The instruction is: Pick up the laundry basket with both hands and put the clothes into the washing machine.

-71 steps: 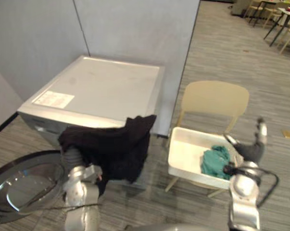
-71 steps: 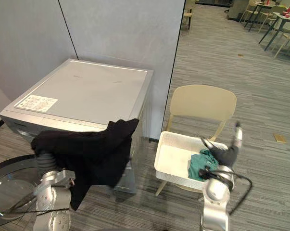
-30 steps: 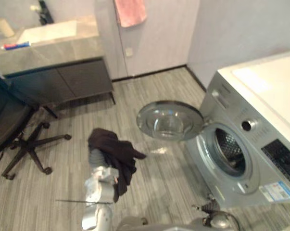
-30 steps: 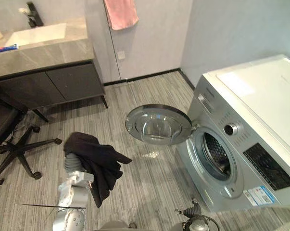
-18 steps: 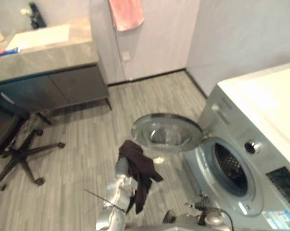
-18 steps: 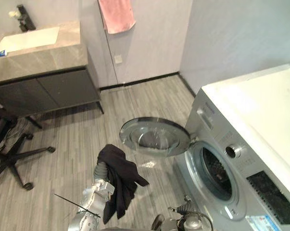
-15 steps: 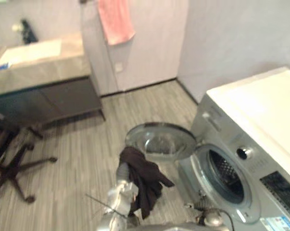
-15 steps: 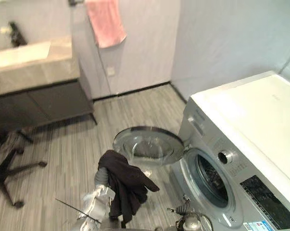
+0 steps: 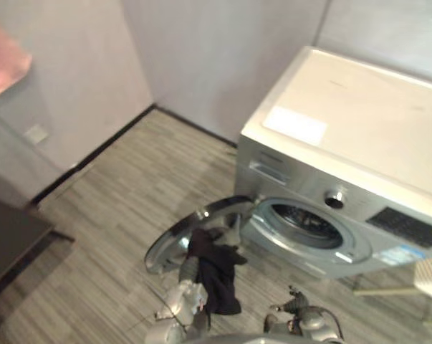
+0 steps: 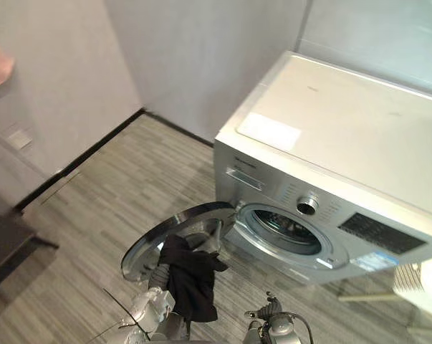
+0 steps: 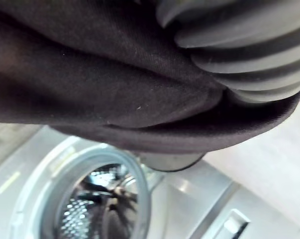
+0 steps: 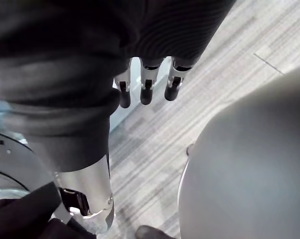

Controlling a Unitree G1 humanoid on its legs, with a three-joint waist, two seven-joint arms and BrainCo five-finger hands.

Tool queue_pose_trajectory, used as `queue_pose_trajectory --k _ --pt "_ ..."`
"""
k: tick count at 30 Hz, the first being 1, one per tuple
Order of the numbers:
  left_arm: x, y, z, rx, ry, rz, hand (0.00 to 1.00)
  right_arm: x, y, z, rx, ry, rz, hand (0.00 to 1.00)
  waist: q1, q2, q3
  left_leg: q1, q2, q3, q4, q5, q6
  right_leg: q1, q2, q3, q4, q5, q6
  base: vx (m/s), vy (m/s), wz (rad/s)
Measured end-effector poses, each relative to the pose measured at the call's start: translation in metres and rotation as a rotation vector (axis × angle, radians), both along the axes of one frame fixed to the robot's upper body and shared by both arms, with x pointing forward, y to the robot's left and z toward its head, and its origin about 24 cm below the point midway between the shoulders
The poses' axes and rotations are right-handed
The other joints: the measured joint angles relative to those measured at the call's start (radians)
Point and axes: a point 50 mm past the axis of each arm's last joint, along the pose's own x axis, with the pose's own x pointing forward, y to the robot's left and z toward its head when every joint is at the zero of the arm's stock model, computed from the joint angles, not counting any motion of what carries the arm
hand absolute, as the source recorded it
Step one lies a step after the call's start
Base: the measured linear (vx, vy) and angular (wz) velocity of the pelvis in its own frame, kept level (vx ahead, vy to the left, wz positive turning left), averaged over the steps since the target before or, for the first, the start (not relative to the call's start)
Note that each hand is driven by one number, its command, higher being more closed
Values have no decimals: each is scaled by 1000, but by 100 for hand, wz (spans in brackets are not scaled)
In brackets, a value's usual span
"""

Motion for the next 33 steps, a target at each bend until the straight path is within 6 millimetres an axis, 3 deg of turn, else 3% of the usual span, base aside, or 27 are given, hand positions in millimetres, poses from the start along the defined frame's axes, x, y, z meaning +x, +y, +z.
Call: queue_pose_trajectory --k 1,3,6,9,10,13,16,18,20,21,22,24,25,26,27,30,33 --pt "0 1 -3 15 10 -22 100 2 2 1 3 -4 13 0 -3 1 1 0 4 18 0 -4 3 -2 -16 -32 -4 13 -19 -17 179 -80" --pt "0 5 -5 62 17 -82 100 4 7 1 10 -11 35 0 -5 4 2 -1 7 36 5 -11 -1 -18 -25 -30 -5 30 10 -22 65 -34" --pt "0 6 -9 94 31 -102 100 7 10 2 2 -9 69 0 4 10 1 -1 34 52 12 -12 -13 -19 -10 -44 -30 27 20 0 -65 -22" --pt "-4 8 -15 120 60 -115 100 6 16 1 -3 -1 125 0 29 2 -16 -2 65 80 -27 7 -39 -12 -31 -207 -75 55 24 57 -90 -39" --pt "-4 8 -15 124 61 -116 100 6 20 1 -5 6 164 0 30 -4 -19 -5 86 81 -42 17 -55 -9 -8 -221 -108 90 36 89 -132 -26" --pt "-5 9 -19 130 77 -116 100 9 30 2 -4 1 239 0 29 -3 -20 1 140 82 -45 30 -73 7 55 -222 -131 97 22 89 -205 -22" --pt "-8 10 -22 132 98 -110 100 12 47 2 -6 3 354 0 35 2 -17 54 242 81 9 28 -77 87 155 -213 -191 123 -18 31 -224 -47" --pt "-8 6 -21 122 99 -103 100 16 52 4 -23 -12 415 0 52 14 -13 70 298 85 76 20 -68 111 205 -184 -200 122 -27 -35 -220 -77" --pt "-7 3 -21 116 100 -96 100 23 54 7 -33 -33 442 0 52 33 0 59 331 62 162 3 -46 126 241 -134 -203 107 -69 6 -146 -72" --pt "-3 -5 -18 99 89 -104 100 29 48 9 -56 -42 446 0 47 40 22 19 320 5 231 -38 -64 131 247 -106 -214 100 -85 -30 -20 -47" --pt "4 -16 -14 86 62 -143 100 27 37 7 -80 -22 427 0 45 47 34 -8 261 -32 275 -78 -80 121 238 -103 -213 103 -93 -54 32 -30" --pt "18 -27 -4 81 10 -187 100 21 27 4 -94 8 388 0 42 41 38 -39 159 -15 251 -90 -61 88 219 -100 -207 108 -89 -66 110 -8" --pt "28 -28 2 85 -22 -184 100 20 26 3 -92 8 366 0 49 41 39 -36 124 23 189 -105 -28 63 219 -93 -208 116 -83 -37 129 -11" --pt "31 -25 3 95 -30 -177 100 20 28 3 -85 6 357 0 49 42 38 -28 122 30 155 -117 -28 54 218 -90 -209 119 -79 -26 116 -18" --pt "40 -23 8 110 -58 -168 100 21 29 4 -71 2 340 0 47 7 54 -25 96 34 111 -106 -26 33 202 -81 -214 133 -70 -17 78 -11" --pt "42 -11 8 133 -57 -155 100 14 31 2 -32 -2 274 0 46 -24 56 -32 82 57 104 -109 -6 8 174 -78 -200 130 -45 21 87 -12" --pt "38 -10 7 122 -47 -138 100 18 25 5 -12 -28 198 0 46 -29 62 2 71 117 105 -121 15 -114 99 -44 83 33 -27 80 203 -30"
